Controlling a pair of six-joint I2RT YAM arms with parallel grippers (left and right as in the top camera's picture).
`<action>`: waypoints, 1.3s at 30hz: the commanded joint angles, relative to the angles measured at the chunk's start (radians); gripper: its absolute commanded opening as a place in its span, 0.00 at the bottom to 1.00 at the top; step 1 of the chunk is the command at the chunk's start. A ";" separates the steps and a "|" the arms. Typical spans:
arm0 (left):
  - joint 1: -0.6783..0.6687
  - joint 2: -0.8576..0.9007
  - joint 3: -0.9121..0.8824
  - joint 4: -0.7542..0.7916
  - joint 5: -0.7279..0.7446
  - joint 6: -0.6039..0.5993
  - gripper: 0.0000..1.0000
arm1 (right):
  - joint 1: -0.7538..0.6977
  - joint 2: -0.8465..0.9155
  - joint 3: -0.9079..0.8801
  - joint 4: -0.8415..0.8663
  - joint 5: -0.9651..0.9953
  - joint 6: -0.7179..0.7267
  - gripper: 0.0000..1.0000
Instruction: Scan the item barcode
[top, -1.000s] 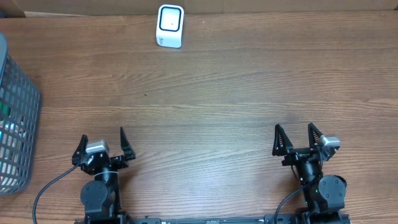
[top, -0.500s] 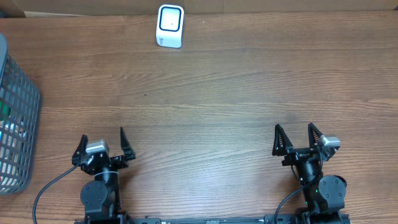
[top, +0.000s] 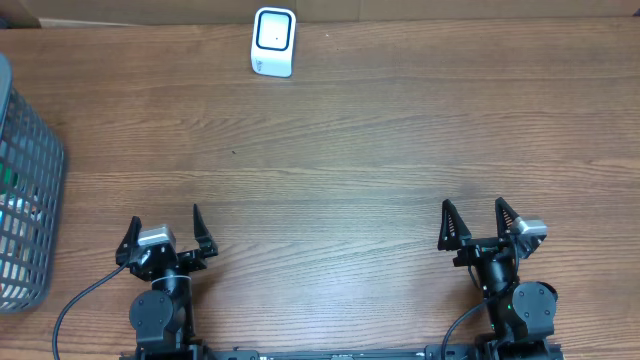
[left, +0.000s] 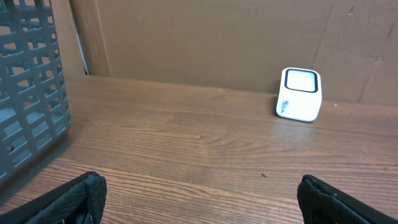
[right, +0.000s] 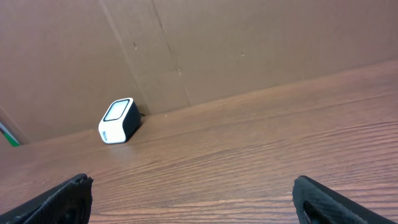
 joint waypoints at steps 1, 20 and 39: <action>-0.007 -0.011 -0.004 0.002 -0.013 -0.003 1.00 | 0.006 -0.008 -0.011 0.006 0.008 -0.004 1.00; -0.007 -0.011 -0.004 0.002 -0.012 -0.004 1.00 | 0.006 -0.008 -0.011 0.006 0.008 -0.004 1.00; -0.007 0.029 0.136 -0.043 0.101 -0.180 1.00 | 0.006 -0.008 -0.011 0.006 0.008 -0.004 1.00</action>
